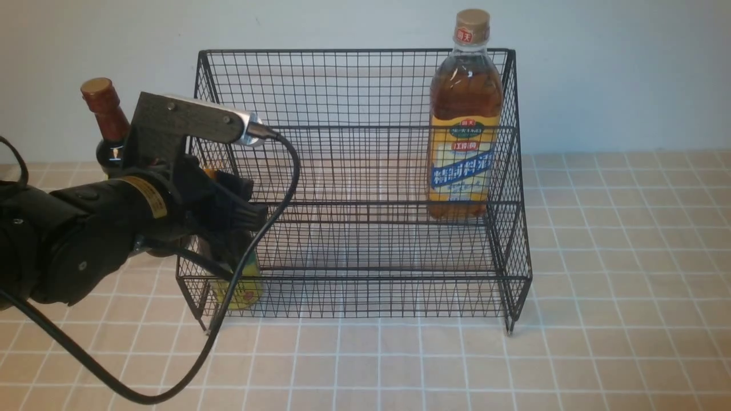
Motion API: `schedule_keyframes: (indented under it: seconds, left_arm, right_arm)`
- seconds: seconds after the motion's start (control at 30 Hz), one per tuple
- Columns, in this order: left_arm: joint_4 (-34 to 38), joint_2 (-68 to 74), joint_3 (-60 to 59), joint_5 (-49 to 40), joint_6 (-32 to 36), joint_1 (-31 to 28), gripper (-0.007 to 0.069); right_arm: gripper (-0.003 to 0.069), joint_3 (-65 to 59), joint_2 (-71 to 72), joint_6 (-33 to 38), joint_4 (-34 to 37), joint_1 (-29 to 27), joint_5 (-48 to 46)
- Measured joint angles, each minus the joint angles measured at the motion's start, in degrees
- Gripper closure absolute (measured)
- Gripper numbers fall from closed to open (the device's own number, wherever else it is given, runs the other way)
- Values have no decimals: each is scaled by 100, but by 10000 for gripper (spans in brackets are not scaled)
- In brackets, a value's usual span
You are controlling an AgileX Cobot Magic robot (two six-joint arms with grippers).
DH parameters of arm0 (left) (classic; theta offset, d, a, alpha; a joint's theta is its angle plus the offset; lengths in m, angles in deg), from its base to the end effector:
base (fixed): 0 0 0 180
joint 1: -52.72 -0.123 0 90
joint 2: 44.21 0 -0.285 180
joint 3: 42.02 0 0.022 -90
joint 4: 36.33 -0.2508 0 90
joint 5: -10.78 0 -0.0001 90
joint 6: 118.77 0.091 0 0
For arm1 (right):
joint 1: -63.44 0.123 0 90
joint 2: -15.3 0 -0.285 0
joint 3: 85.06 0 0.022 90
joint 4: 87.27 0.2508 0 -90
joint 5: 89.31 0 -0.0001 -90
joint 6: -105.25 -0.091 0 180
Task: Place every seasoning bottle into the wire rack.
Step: Use the left arm to put the condiment bottle back on the shelf, then use the left arm to grab the condiment bottle closest to it
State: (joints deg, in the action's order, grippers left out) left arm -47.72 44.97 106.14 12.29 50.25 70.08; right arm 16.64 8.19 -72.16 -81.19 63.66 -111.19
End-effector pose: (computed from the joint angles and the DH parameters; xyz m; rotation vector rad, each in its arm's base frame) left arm 0.2875 -0.0903 0.2526 0.3261 2.0661 -0.1851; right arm 0.0523 0.0038 0.1733 0.0190 1.8710 0.0764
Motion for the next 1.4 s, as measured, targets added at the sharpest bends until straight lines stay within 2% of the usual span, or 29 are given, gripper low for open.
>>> schedule_keyframes:
  seconds: [0.07,0.1,0.17,0.27,0.4,0.53,0.73,0.83,1.03,1.4]
  left_arm:
    - [0,-105,0,-47,0,0,180]
    - [0,-137,0,-65,0,0,173]
    - [0,-367,0,-207,0,0,102]
    - [0,-735,0,-453,0,0,60]
    - [0,-1145,0,-656,144,-19,51]
    - [0,-1663,15,-708,315,-314,51]
    - [5,-1944,235,-480,362,-1566,51]
    - [11,-1785,289,-75,355,-1922,51]
    - [5,-1097,489,855,294,-2010,51]
    - [5,324,1160,1109,275,-2010,51]
  right_arm:
    - [673,0,0,0,0,0,0]
    - [673,0,0,0,0,0,0]
    - [673,0,0,0,0,0,0]
    - [673,0,0,0,0,0,0]
    - [673,0,0,0,0,0,0]
    - [673,0,0,0,0,0,0]
    - [673,0,0,0,0,0,0]
    - [673,0,0,0,0,0,0]
    - [673,0,0,0,0,0,0]
    - [673,0,0,0,0,0,0]
